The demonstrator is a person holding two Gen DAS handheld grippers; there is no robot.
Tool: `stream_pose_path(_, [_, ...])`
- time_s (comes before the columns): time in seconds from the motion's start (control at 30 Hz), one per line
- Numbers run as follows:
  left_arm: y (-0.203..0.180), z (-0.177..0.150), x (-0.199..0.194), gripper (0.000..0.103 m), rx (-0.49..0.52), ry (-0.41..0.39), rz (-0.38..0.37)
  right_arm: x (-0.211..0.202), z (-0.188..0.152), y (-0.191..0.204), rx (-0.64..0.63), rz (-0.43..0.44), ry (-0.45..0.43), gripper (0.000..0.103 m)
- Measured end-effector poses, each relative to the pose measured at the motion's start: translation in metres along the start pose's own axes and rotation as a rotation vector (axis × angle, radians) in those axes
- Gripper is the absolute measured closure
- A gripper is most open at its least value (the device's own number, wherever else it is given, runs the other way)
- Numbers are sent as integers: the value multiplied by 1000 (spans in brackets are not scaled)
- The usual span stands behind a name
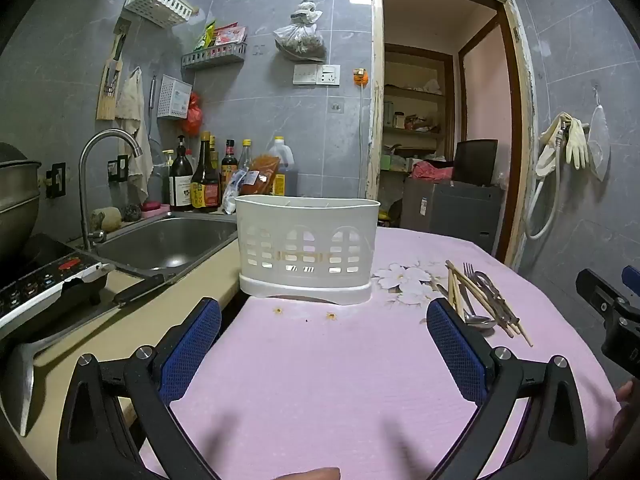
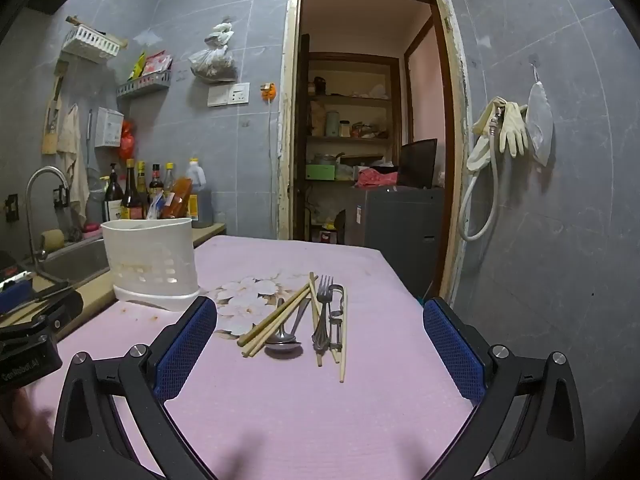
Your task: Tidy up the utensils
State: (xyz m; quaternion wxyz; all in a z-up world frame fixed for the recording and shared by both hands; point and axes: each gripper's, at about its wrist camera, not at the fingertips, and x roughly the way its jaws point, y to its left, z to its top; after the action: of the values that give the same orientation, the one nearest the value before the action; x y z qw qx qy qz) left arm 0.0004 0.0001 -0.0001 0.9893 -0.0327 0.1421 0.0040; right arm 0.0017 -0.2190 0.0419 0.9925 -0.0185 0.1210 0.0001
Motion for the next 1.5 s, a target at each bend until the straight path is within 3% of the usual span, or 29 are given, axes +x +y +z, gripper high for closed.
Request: stream_pose_path(1.5, [5,3,-6,2,19,-19,13,4,-1,2,2,11,23,0])
